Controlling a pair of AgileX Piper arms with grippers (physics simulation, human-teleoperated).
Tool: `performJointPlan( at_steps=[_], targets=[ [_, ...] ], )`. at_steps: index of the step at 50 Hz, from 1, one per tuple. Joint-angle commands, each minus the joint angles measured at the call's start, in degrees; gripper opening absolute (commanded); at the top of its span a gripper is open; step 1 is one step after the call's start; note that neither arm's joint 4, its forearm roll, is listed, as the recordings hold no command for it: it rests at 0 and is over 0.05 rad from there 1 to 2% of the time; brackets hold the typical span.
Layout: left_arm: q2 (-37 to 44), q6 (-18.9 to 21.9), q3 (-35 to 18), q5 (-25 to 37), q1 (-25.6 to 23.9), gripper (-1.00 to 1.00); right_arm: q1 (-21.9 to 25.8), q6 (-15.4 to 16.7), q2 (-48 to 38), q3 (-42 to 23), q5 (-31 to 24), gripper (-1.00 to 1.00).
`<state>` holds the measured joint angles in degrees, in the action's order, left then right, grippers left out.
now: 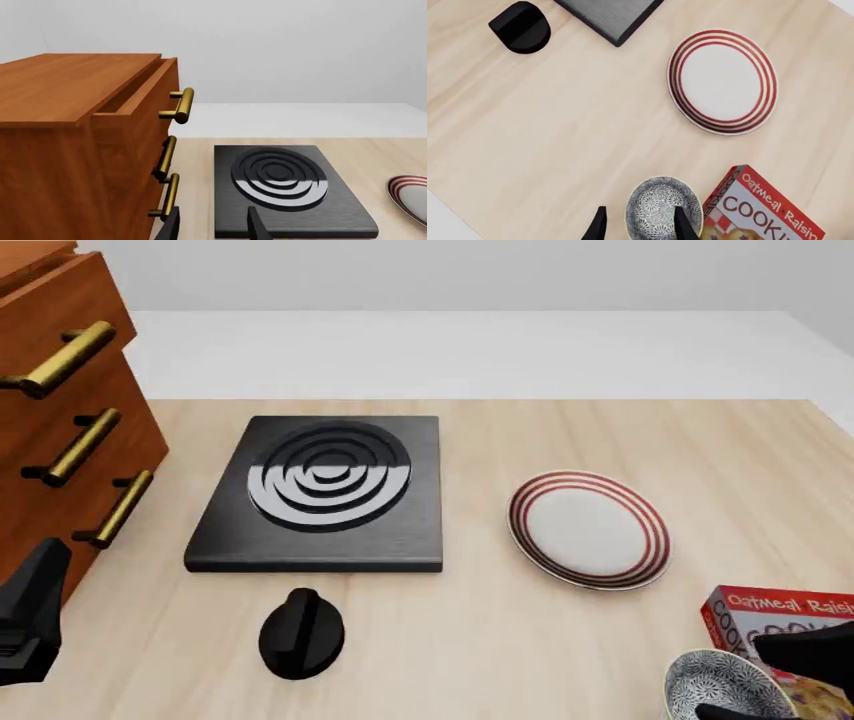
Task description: Pick the akita bowl on the ramekin and place it on the plate.
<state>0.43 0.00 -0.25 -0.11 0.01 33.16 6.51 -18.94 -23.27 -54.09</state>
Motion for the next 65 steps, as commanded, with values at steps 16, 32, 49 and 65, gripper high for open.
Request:
performJointPlan(
  at_steps=[16, 32, 49, 65],
  targets=[
    [0.0, 0.01, 0.0, 0.0, -0.01, 1.0, 2.28, -2.52, -3.85, 4.98, 5.73, 1.0],
    [-0.01, 0.0, 0.0, 0.0, 0.0, 1.0, 1.8, -3.3, -2.21, 7.36, 5.05, 1.0],
    [0.0, 0.02, 0.0, 0.0, 0.01, 1.0, 2.25, -3.9, -2.89, 9.68, 6.62, 1.0],
    [-0.01, 0.0, 0.0, 0.0, 0.0, 1.0, 2.67, -4.08, -5.49, 11.52, 9.92, 1.0]
  ],
)
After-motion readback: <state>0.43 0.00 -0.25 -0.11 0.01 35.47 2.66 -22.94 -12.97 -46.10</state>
